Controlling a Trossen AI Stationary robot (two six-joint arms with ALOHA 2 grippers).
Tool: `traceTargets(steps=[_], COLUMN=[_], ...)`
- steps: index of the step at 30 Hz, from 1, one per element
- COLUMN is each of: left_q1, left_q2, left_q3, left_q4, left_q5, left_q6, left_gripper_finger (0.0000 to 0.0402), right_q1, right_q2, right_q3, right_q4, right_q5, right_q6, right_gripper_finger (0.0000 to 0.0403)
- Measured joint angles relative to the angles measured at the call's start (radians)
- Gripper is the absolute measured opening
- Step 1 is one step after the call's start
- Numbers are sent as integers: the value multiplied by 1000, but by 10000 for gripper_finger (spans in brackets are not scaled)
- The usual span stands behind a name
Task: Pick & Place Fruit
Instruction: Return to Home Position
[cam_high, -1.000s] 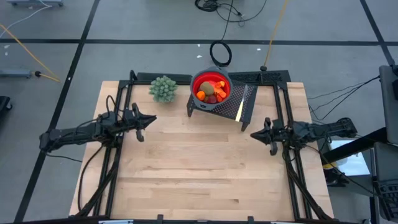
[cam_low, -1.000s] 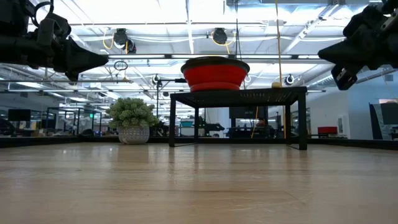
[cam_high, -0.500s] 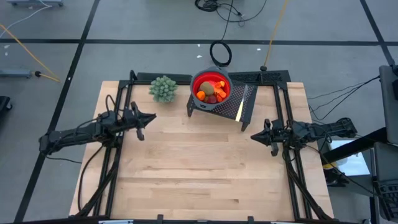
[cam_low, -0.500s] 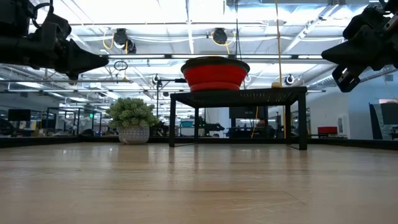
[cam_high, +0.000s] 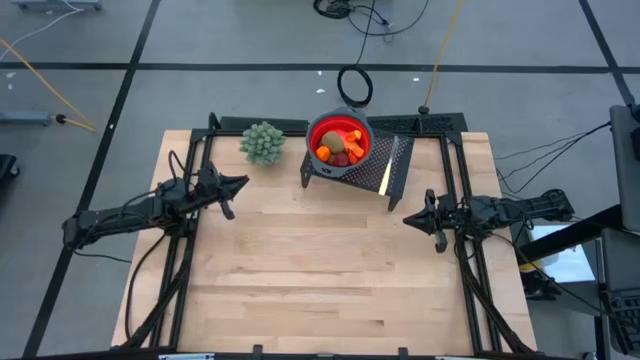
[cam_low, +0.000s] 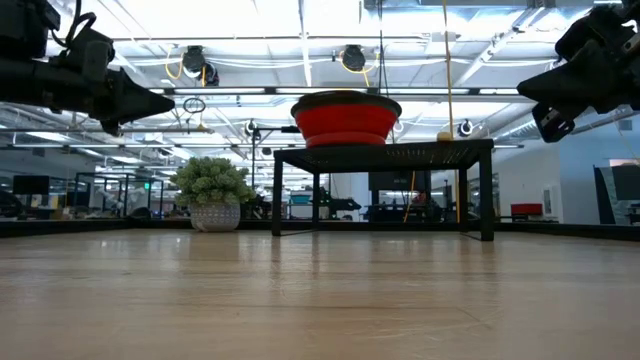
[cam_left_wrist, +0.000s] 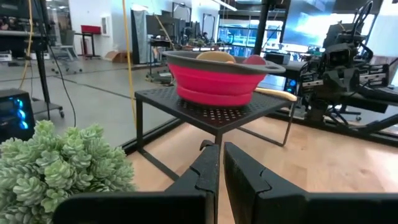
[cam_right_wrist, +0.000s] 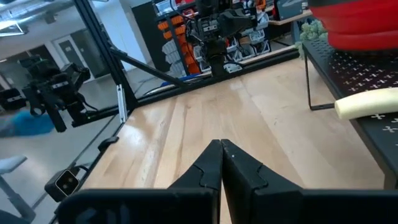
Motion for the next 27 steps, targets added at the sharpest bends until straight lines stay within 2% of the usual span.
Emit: traceTargets(steps=[27], left_q1=[0], left_q2=[0], left_q3=[0], left_q4=[0], left_q5=[2], left_q6=[10], left_gripper_finger=[26], right_q1=[0], right_q2=[0], right_q3=[-2], right_q4=[0], right_q5=[0], right_q6=[-2], right_gripper_finger=[0])
